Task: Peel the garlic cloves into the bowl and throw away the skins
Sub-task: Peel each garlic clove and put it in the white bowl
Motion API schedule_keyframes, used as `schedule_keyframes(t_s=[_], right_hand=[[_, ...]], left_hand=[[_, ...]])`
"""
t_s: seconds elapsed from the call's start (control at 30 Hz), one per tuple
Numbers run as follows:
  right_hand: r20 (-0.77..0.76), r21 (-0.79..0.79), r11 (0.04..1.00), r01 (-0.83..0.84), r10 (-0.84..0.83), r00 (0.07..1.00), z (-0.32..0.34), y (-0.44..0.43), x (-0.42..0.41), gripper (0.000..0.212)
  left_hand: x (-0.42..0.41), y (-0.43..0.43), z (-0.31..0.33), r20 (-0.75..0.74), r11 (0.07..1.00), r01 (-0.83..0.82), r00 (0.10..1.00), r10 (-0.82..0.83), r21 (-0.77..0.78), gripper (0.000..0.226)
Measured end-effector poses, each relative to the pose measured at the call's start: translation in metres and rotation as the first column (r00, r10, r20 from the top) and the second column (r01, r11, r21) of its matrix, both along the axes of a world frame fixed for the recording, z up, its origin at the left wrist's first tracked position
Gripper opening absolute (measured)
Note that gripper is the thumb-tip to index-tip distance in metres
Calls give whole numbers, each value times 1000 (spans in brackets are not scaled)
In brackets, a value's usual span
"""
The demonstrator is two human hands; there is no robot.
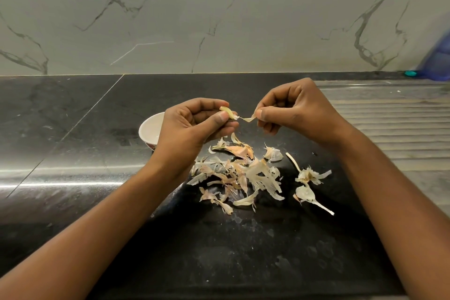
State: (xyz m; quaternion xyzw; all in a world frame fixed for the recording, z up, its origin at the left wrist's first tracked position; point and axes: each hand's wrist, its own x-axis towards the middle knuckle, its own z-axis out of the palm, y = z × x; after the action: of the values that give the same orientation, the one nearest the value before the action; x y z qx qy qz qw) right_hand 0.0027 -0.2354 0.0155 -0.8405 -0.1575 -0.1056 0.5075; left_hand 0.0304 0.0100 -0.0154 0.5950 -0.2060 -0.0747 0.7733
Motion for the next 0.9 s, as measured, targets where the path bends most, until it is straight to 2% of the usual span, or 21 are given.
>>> schedule_keyframes(t_s=[0.17, 0.37, 0.47, 0.7, 0.9], right_hand=[[-38, -96, 995, -32, 29, 999, 0, -4, 1, 9], [-96, -7, 995, -97, 96, 991, -4, 5, 1, 13], [-122, 3, 992, -127, 126, 985, -6, 12, 0, 22], [-96, 11, 985, -171, 171, 981, -8, 14, 2, 18], [-29, 37, 983, -181, 182, 983, -8, 13, 2, 13]], left_hand=[[0, 0, -1, 31, 999, -28, 999, 27, 27, 23], [-1, -1, -4, 177, 985, -115, 980, 91, 129, 22], [0, -1, -5, 217, 977, -137, 971, 100, 161, 21], [0, -2, -6, 187, 983, -110, 979, 83, 143, 21], [0, 0, -4, 45, 998, 16, 999, -19, 61, 27]])
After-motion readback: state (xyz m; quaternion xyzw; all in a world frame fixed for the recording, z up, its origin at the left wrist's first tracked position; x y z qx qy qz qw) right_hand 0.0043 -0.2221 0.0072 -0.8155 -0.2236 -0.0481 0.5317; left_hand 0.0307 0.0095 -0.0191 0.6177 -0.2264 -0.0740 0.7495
